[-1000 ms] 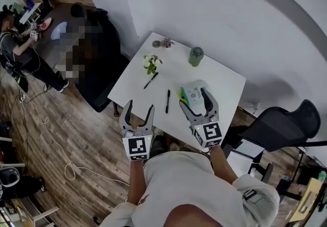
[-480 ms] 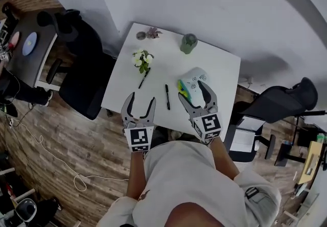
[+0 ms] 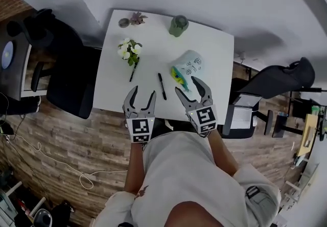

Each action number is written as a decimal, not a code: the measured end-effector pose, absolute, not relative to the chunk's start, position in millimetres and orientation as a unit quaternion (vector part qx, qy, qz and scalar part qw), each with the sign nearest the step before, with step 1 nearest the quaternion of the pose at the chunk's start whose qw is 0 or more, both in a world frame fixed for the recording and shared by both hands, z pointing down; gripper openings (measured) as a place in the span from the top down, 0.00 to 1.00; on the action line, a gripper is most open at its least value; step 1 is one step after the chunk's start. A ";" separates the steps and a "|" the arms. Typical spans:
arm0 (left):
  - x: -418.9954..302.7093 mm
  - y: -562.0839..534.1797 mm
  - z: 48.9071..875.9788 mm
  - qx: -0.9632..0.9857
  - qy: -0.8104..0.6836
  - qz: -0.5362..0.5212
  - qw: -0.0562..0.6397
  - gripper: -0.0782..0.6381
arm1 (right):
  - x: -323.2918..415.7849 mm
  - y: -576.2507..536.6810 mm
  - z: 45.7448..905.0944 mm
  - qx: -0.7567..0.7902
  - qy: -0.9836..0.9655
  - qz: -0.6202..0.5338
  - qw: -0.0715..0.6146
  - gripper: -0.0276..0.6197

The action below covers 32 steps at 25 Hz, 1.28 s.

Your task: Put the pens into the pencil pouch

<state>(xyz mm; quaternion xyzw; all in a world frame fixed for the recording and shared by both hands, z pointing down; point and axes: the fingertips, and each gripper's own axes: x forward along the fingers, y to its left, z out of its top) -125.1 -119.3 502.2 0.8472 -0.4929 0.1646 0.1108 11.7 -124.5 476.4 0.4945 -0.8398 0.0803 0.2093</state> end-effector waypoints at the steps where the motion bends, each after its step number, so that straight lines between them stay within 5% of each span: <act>1: -121.4 -119.4 508.7 0.848 -0.488 0.169 0.117 0.53 | 13.0 -123.9 483.1 0.494 -0.838 0.085 0.215 0.50; 32: -35.2 -73.3 693.5 0.763 -0.482 0.329 0.277 0.71 | 43.0 -111.5 623.8 0.375 -0.852 0.166 0.327 0.61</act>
